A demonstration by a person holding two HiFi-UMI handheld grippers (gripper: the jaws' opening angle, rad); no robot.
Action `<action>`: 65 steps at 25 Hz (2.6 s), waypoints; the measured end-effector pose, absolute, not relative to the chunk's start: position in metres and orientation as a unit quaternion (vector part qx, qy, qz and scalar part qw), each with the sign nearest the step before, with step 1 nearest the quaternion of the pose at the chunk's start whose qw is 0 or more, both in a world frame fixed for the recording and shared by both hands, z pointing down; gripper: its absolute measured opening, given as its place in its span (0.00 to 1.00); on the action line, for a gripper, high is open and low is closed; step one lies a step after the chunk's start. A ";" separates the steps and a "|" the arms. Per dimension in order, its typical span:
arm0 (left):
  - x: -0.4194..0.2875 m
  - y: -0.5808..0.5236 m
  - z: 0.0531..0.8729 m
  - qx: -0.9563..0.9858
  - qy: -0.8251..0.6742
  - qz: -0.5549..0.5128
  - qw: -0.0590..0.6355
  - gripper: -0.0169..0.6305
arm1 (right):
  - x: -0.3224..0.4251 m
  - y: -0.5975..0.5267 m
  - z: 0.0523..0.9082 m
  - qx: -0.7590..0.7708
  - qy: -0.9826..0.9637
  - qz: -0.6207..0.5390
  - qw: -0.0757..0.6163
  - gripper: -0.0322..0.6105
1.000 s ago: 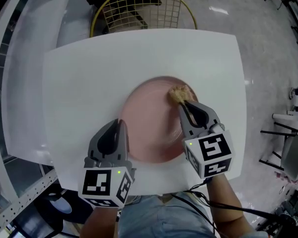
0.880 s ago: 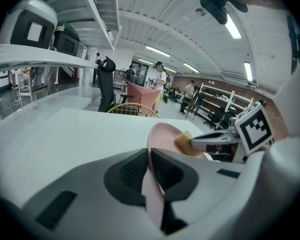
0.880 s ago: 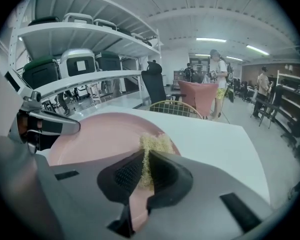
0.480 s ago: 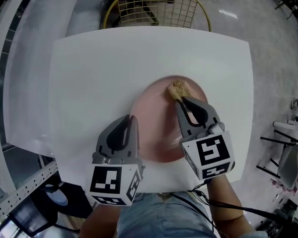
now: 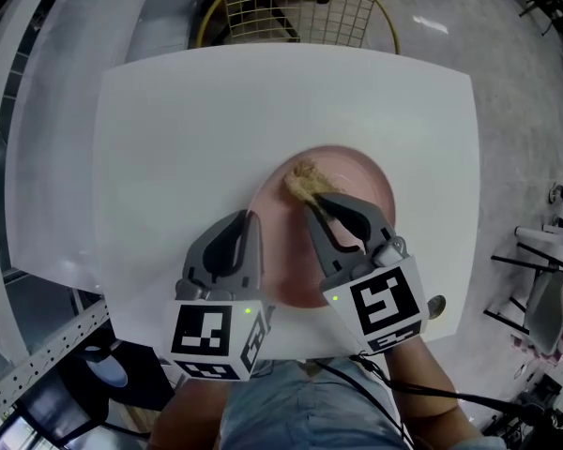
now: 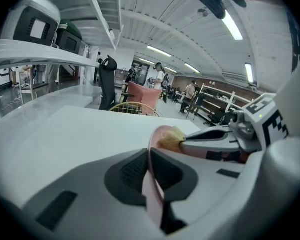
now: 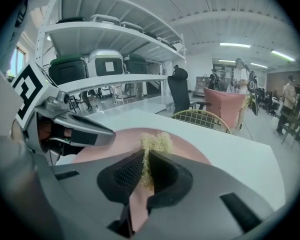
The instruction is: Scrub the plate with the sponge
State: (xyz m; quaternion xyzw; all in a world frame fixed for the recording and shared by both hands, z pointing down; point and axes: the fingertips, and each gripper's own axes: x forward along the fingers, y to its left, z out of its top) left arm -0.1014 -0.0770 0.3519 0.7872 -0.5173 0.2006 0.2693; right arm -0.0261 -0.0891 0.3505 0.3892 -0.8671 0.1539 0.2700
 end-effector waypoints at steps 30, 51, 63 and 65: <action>-0.104 -0.062 0.352 0.780 -0.529 0.213 0.257 0.06 | -0.015 0.021 0.369 0.298 -0.888 0.218 0.273 0.11; -0.095 -0.062 0.342 0.786 -0.524 0.226 0.237 0.06 | 0.061 -0.034 0.375 0.437 -0.816 0.252 0.283 0.11; -0.093 -0.066 0.343 0.788 -0.517 0.223 0.249 0.06 | 0.041 -0.074 0.367 0.433 -0.826 0.213 0.290 0.11; -0.093 -0.067 0.343 0.788 -0.517 0.222 0.251 0.06 | 0.031 -0.078 0.364 0.426 -0.833 0.204 0.289 0.11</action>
